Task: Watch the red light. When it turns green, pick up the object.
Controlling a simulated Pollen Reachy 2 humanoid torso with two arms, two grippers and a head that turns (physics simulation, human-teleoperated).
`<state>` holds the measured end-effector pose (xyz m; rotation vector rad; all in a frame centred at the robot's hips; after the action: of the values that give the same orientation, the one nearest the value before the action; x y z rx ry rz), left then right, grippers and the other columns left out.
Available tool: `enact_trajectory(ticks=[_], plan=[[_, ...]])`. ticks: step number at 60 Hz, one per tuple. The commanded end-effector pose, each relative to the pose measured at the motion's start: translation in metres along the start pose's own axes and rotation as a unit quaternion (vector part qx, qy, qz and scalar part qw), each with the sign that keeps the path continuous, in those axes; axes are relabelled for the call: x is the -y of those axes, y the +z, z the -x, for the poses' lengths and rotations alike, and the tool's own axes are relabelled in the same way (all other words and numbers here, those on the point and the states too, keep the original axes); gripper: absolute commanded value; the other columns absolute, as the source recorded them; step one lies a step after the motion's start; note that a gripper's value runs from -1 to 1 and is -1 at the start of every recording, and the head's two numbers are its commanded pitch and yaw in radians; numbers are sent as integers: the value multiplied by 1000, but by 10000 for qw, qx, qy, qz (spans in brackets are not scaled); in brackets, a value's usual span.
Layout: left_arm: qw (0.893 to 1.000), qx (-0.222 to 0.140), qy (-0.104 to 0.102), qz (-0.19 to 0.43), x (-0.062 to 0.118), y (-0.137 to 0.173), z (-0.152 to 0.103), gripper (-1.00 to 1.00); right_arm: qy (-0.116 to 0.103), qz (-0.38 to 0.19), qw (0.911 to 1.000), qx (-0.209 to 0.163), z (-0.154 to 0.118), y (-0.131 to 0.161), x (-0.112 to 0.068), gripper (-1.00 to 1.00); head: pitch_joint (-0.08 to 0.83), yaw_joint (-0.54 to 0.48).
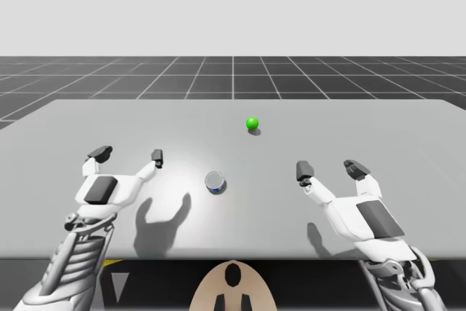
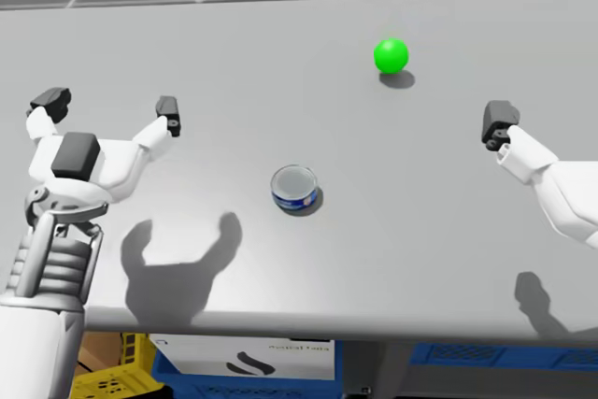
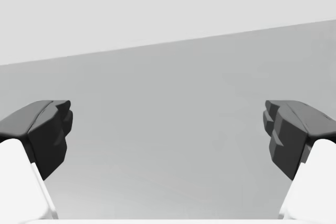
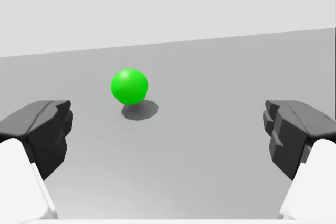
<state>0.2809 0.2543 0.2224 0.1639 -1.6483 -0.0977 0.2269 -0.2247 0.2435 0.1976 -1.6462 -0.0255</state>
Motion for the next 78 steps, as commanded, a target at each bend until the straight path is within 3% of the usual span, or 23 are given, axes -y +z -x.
enact_trajectory(ticks=[1, 5, 10, 17, 22, 31, 40, 68, 78], plan=[[9949, -138, 80, 996, 11, 17, -17, -1000, -102, 41, 9999, -7, 2, 0, -2, -1000, 681, 100], [9880, -284, 88, 1513, 16, 26, -22, -1000, -97, 46, 9999, -12, 2, 0, -1, -1000, 682, 107], [9732, -573, 329, 2204, 25, 37, -24, -1000, -99, 59, 9999, -17, 3, -1, 0, -1000, 683, 106], [9592, -842, 331, 2680, 40, 43, -16, -1000, -91, 62, 9999, -10, 3, -2, 1, -1000, 685, 103], [9520, -1029, 208, 2876, 56, 44, -4, -1000, -80, 64, 9999, -3, 3, -2, 2, -1000, 687, 99], [9440, -1305, 137, 3028, 81, 39, 19, -1000, -70, 65, 10000, 4, 3, -2, 2, -1000, 686, 96], [9366, -1644, 320, 3078, 105, 25, 37, -1000, -60, 61, 10000, 17, 2, -2, 3, -1000, 680, 92], [9195, -2285, 824, 3092, 153, -10, 48, -1000, -61, 35, 10000, 45, 1, -1, 3, -1000, 678, 80], [9168, -2323, 846, 3136, 166, -13, 49, -1000, -73, 18, 10000, 50, 1, -1, 3, -1000, 679, 75]])
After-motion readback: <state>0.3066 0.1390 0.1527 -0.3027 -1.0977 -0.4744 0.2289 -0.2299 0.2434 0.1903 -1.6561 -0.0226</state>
